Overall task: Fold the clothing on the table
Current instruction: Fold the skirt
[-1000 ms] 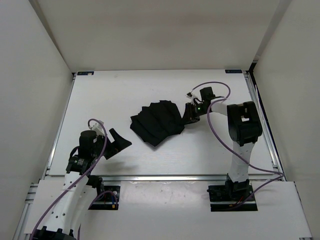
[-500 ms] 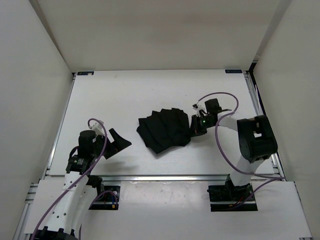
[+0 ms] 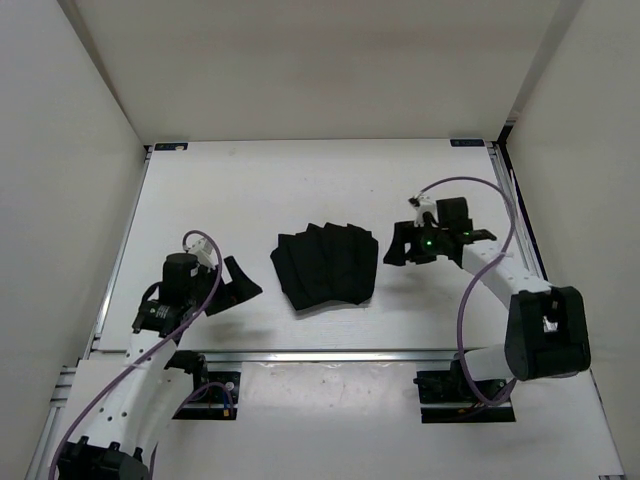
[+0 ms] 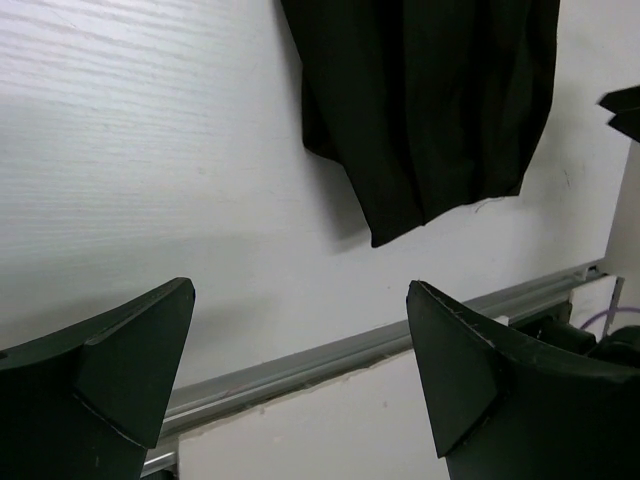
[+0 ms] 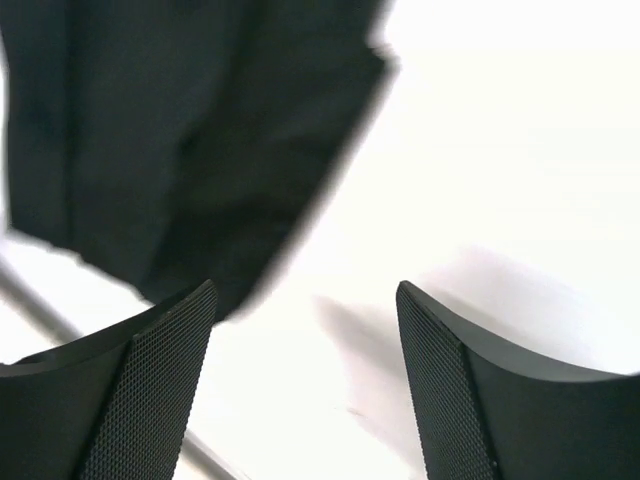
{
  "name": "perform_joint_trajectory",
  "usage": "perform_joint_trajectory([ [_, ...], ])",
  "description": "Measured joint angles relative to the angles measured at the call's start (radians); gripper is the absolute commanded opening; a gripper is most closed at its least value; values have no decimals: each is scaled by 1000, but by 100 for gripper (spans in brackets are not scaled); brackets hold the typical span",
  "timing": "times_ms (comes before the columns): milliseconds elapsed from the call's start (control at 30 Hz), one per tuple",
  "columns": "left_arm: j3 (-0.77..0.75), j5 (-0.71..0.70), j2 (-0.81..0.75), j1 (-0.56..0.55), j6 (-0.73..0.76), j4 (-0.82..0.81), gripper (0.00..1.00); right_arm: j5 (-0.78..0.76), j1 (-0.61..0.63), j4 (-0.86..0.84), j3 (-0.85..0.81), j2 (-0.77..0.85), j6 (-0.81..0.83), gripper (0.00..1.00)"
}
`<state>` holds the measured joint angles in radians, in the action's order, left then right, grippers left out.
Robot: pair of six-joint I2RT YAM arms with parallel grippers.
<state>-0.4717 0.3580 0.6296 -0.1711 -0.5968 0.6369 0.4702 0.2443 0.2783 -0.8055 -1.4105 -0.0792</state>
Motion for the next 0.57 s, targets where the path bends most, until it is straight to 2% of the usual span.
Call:
perform_joint_trajectory([
  [100,-44,-29,32,22,23,24,99,-60,-81,14,-2,60,29,80],
  [233,-81,-66,54,19,40,42,98,-129,-118,52,-5,114,89,81],
  [400,-131,-95,53,-25,56,38,99,-203,-102,106,-6,159,134,82],
  [567,-171,-82,64,25,81,33,99,-271,-54,143,-6,203,140,85],
])
